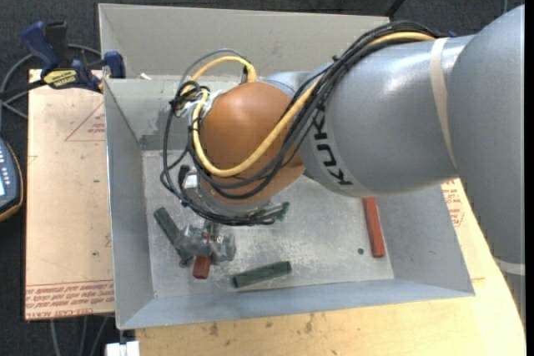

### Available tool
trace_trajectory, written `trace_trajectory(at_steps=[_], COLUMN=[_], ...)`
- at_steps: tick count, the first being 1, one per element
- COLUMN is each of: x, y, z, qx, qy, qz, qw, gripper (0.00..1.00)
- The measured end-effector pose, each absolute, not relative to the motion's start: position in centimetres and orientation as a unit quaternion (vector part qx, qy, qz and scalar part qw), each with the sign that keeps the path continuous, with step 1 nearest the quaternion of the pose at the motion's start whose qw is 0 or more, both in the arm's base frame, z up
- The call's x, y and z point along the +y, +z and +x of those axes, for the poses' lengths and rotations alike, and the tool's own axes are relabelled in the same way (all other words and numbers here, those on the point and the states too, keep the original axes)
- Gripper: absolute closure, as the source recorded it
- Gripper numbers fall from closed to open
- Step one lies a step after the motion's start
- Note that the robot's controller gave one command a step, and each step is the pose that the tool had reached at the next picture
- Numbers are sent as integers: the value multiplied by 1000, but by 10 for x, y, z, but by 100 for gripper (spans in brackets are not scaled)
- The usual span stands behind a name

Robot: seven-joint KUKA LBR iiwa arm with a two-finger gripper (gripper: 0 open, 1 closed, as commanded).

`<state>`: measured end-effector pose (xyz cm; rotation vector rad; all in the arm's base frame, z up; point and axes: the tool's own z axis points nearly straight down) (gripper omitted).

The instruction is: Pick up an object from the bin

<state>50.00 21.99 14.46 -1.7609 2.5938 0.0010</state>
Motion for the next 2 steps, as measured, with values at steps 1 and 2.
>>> trace_trajectory(at_steps=[1, 2], x=[221, 222], y=[149, 173], z=[501, 501], qx=[828, 829], qy=[1, 0], qz=[-560, -559], qw=[2, 3], gripper=[100, 100])
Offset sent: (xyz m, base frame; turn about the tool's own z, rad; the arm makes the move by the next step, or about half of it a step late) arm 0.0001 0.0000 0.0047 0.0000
